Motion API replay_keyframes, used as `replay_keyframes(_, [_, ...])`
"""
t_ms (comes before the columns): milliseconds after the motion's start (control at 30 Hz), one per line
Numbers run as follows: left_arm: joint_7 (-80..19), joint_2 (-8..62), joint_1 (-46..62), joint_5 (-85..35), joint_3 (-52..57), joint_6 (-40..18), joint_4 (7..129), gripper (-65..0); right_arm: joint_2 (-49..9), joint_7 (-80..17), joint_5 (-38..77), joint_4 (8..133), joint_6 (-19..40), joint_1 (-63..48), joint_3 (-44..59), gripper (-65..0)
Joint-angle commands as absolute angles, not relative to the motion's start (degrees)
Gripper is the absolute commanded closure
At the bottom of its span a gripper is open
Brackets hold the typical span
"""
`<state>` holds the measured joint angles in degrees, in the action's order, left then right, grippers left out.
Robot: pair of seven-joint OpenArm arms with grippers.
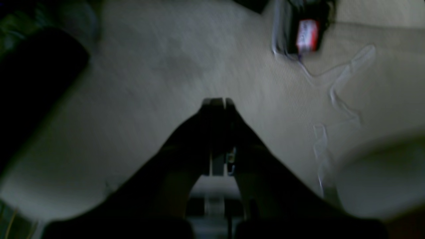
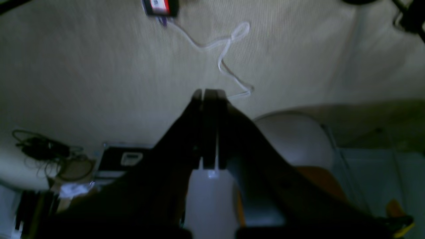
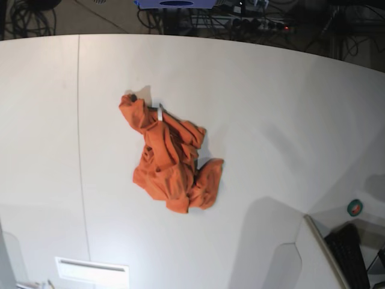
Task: Layout the t-shirt on the table in an organized manner, then fold the t-shirt properly
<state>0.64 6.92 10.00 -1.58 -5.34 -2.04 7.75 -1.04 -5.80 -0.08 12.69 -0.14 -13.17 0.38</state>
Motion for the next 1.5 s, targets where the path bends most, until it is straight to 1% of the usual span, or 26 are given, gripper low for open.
replay_keyframes(0, [1.2,6.8,9.6,-2.1,-5.5,-2.2,8.7,0.0,-1.5,-5.1,-0.1,13.3,-0.2,-12.6,0.3,0.0])
replay_keyframes(100, [1.2,6.9,11.1,-2.3,-5.8,-2.2,10.4,0.0,-1.8,-4.5,-0.2,13.0,-0.2,-12.2,0.2,0.0])
replay_keyframes(333, [1.1,6.6,11.0,-2.4,-5.2,-2.2,10.4,0.0,-2.8,-8.1,-0.2,12.9,-0.2,-10.3,0.1,0.0])
replay_keyframes(1000, [1.2,6.6,10.9,-2.4,-5.1,-2.2,10.8,0.0,-3.1,-7.8,-0.2,13.1,-0.2,-10.3,0.1,0.0])
replay_keyframes(1300, [1.3,6.5,11.2,-2.4,-5.1,-2.2,11.1,0.0,-3.0,-4.3,-0.2,13.0,-0.1,-10.8,0.2,0.0])
replay_keyframes(1367, [1.3,6.6,12.9,-2.4,-5.1,-2.2,14.1,0.0,-3.1,-4.0,-0.2,13.8,-0.1,-12.4,0.2,0.0])
replay_keyframes(1467, [1.3,7.3,20.0,-2.4,-5.1,-2.2,25.6,0.0,-3.7,-4.4,0.0,20.3,0.0,-17.7,0.7,0.0])
